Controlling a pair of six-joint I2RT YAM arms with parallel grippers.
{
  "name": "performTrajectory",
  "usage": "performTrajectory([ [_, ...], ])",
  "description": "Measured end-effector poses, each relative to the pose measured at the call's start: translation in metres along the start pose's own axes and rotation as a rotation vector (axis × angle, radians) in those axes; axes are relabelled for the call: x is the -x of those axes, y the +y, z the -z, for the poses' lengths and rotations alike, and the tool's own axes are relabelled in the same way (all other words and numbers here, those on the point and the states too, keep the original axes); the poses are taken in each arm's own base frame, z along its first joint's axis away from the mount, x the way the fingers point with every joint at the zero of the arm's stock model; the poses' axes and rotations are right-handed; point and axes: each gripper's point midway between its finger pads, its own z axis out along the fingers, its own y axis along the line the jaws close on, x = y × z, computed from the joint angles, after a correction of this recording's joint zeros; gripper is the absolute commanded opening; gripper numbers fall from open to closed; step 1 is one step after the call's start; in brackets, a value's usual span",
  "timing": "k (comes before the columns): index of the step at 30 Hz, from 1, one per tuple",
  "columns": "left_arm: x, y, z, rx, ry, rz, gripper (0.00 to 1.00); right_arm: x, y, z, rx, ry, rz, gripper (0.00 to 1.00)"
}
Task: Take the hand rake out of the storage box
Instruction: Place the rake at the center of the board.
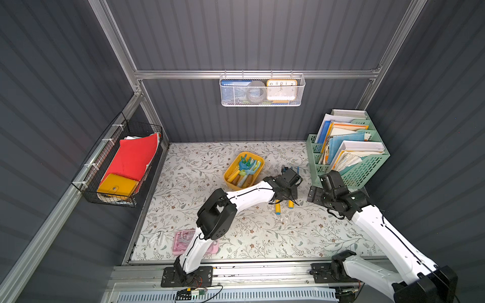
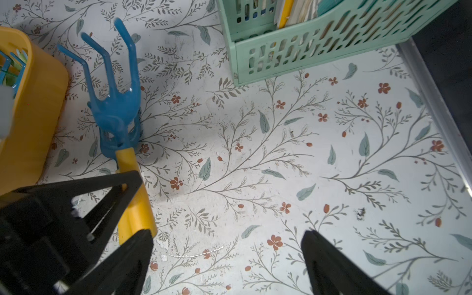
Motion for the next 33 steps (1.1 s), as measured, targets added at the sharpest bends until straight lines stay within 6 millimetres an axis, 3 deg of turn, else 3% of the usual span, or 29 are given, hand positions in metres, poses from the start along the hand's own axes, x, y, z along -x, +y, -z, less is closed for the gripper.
performTrajectory([
  [11,0.002,-0.010,-0.008,-0.042,-0.017,0.138,0.18,0.007,-0.007,0.008,-0.020,-0.041,-0.040,0.95],
  [23,-0.016,0.004,-0.040,-0.004,0.031,0.158,0.19,0.009,-0.006,0.008,-0.020,-0.042,-0.046,0.95],
  [33,-0.019,0.002,-0.044,-0.012,0.050,0.158,0.22,0.009,-0.005,0.006,-0.018,-0.039,-0.045,0.95],
])
